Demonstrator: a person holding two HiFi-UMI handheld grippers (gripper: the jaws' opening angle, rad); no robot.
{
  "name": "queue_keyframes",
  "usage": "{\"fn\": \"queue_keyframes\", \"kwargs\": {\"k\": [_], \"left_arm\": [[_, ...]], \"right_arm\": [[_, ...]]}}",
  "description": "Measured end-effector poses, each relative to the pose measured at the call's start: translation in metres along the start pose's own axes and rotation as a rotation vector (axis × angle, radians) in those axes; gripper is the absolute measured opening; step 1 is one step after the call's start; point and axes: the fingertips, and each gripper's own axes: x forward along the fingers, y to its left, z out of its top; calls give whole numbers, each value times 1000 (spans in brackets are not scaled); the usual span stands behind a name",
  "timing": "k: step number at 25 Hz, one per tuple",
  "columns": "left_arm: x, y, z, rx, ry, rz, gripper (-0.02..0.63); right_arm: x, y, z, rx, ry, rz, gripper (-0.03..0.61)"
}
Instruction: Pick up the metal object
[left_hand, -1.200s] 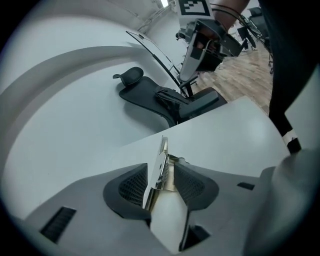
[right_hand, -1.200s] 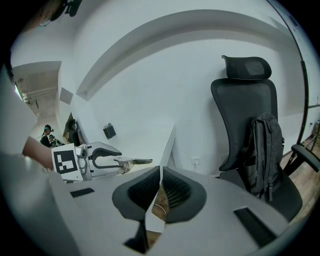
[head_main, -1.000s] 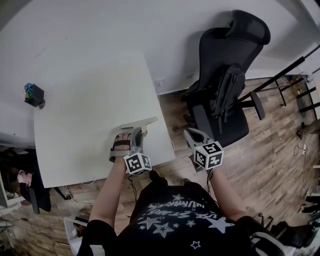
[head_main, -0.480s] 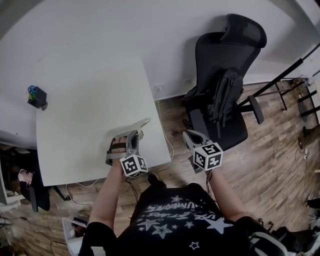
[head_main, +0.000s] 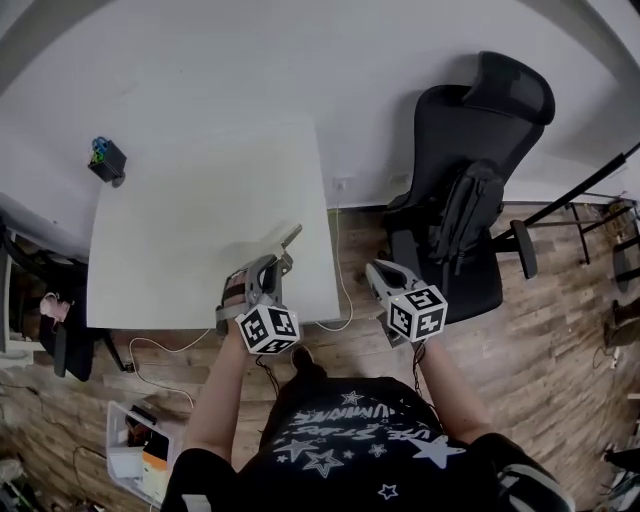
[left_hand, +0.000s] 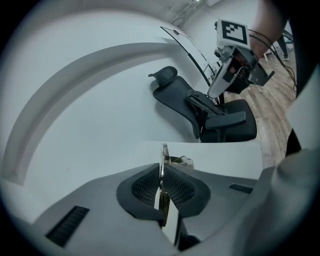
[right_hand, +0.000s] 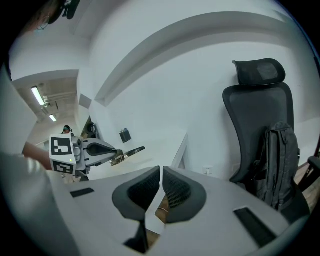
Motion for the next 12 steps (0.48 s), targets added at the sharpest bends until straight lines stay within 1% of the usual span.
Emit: {"fn": "queue_keyframes", "kwargs": {"k": [4, 12], "left_arm": [[-29, -8, 1, -74, 26, 51, 35], [-91, -40, 7, -225, 81, 151, 35]], "right_arm": [[-12, 10, 0, -29, -2, 62, 49], [-55, 18, -9, -76, -4, 177, 49]]}}
